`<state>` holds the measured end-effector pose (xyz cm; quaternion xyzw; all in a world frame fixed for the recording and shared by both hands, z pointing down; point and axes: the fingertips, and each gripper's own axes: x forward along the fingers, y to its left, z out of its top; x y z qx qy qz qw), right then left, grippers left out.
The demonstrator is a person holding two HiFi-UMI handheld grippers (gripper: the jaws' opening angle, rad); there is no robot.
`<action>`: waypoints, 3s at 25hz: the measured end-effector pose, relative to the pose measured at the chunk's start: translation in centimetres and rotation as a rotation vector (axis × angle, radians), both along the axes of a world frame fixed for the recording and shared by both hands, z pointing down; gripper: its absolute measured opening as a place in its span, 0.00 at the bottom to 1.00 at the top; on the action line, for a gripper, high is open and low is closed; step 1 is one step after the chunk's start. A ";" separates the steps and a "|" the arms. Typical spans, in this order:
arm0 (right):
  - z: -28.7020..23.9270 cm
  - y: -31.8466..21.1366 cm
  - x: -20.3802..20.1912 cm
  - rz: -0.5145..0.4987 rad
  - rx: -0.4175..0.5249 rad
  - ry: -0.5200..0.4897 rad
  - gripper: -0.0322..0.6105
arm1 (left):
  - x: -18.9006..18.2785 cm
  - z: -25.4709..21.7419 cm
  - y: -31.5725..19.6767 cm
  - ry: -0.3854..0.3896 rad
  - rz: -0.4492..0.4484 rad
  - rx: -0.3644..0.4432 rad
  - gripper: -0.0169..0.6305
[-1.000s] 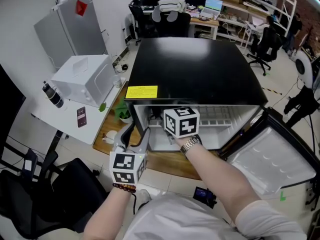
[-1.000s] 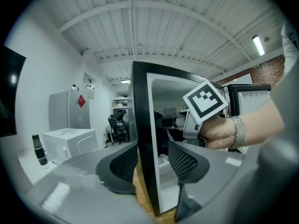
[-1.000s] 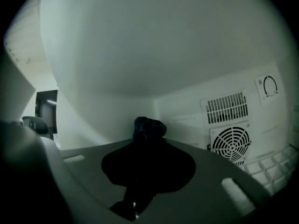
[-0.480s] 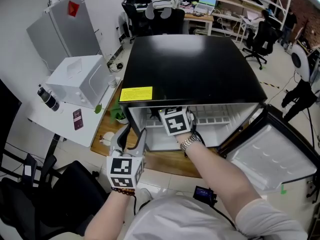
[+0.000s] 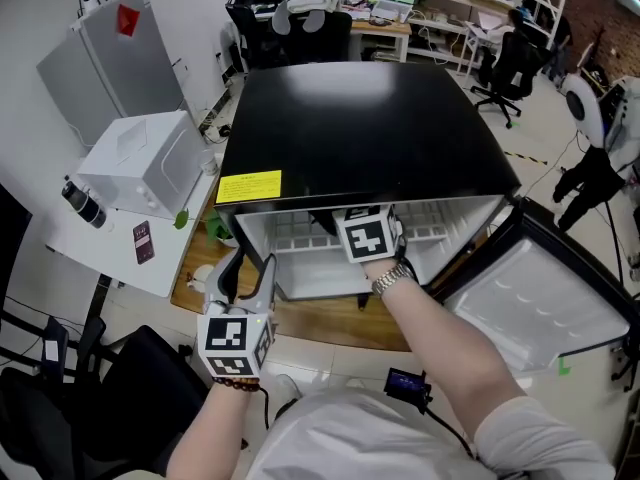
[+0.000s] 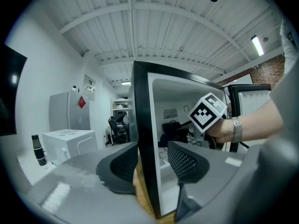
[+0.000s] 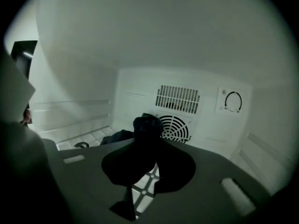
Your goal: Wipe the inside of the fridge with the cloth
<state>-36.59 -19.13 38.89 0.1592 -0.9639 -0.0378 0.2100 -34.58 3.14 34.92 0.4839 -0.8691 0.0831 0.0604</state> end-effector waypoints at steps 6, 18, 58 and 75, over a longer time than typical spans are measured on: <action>0.1 -2.8 2.4 0.057 0.003 0.006 0.14 | -0.1 0.0 0.0 0.005 -0.010 0.010 0.33; 0.3 -7.7 7.0 0.173 -0.001 0.016 0.14 | -0.1 0.0 0.1 0.005 -0.030 0.024 0.33; -7.9 11.8 1.6 -0.319 -0.162 -0.356 0.14 | 0.1 0.0 -0.1 0.021 -0.010 0.020 0.33; 1.0 16.9 0.7 -0.390 0.032 -0.003 0.15 | 0.3 0.1 0.1 0.021 0.011 0.024 0.33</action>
